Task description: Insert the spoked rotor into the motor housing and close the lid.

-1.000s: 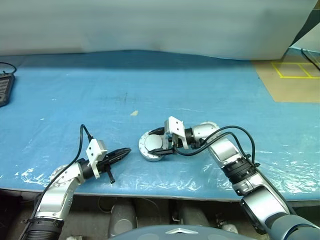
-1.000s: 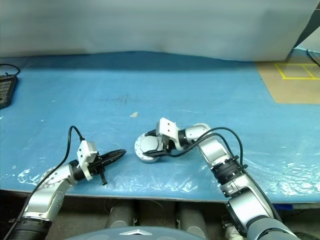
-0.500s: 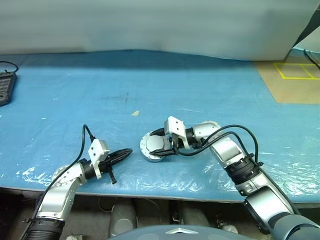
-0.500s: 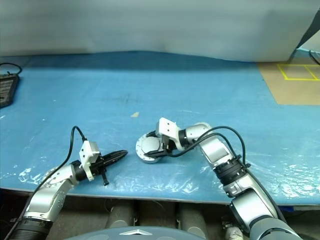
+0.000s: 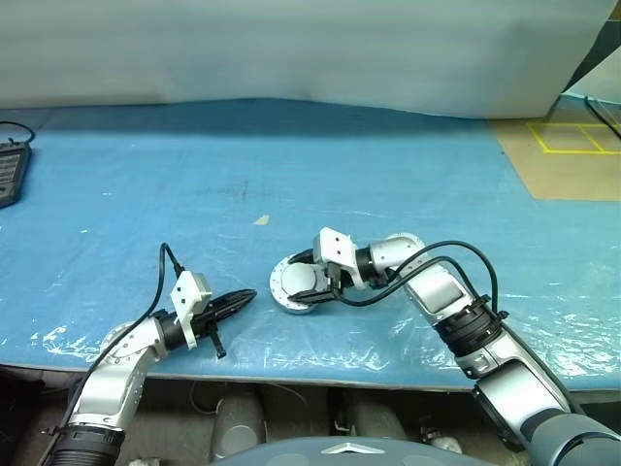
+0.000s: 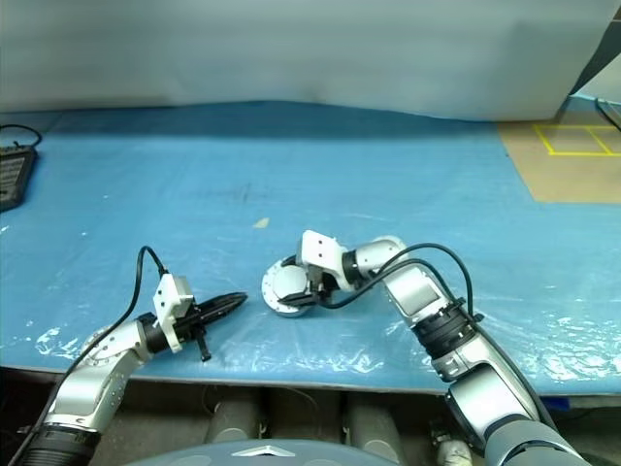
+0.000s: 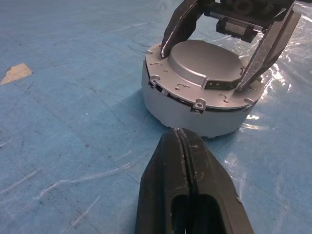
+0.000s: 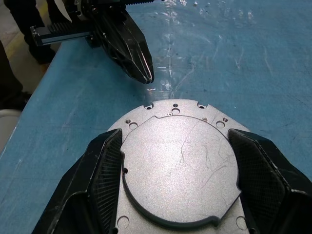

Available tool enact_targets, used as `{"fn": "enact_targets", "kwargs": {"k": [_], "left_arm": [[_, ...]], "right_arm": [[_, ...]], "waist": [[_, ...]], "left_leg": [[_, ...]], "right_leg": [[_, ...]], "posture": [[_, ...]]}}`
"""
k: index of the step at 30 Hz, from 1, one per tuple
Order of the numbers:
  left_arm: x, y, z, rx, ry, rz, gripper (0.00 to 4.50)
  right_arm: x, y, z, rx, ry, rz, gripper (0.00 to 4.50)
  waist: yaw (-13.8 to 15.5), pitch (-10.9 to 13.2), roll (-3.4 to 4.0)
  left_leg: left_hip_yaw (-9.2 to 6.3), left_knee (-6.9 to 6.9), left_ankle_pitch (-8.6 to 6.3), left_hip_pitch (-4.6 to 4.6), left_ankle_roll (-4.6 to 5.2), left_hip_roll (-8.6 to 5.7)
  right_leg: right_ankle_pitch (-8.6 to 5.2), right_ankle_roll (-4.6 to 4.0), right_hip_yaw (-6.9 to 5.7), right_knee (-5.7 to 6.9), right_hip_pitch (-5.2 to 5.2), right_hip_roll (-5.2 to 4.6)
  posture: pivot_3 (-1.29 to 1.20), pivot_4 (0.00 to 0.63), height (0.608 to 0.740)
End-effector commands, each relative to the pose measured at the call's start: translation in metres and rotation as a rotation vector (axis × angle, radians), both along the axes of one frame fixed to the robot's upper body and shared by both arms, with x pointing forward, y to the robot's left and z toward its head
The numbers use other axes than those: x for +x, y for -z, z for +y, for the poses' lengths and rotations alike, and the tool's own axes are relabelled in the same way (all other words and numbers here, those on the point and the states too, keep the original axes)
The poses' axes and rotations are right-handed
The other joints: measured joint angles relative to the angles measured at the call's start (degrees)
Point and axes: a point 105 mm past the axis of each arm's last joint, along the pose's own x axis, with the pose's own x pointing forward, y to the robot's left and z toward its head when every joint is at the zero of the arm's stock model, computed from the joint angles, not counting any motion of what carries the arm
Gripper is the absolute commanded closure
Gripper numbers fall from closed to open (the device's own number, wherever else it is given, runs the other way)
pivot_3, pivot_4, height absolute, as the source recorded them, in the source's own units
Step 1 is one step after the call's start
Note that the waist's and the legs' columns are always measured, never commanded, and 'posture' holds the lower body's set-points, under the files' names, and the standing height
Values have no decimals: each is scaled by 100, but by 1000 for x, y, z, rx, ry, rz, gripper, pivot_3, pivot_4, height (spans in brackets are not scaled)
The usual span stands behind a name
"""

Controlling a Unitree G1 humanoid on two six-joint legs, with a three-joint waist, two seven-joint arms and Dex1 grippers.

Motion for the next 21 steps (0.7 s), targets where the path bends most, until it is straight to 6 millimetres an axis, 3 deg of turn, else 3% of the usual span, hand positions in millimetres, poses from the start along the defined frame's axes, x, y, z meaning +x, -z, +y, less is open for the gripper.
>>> {"fn": "enact_targets", "kwargs": {"k": [1, 8, 21], "left_arm": [[0, -8, 0, 5, 5, -35, 4500], [-1, -7, 0, 7, 3, -31, 4500], [0, -7, 0, 7, 1, -31, 4500]], "right_arm": [[2, 33, -14, -158, 72, 43, 1421], [-2, 34, -13, -178, 61, 67, 1421], [2, 32, -10, -195, 94, 91, 1421]], "waist": [[-2, 0, 0], [-8, 0, 0], [-16, 0, -1]], "left_leg": [[0, 0, 0, 6, 0, 0], [-7, -9, -1, 60, 0, 0], [-15, -30, -1, 64, 0, -9]], "right_leg": [[0, 0, 0, 0, 6, 0], [-5, 7, 2, -3, 53, -8], [-8, 12, 0, -6, 49, -27]], "posture": [[0, 150, 740], [0, 150, 740], [0, 150, 740]]}}
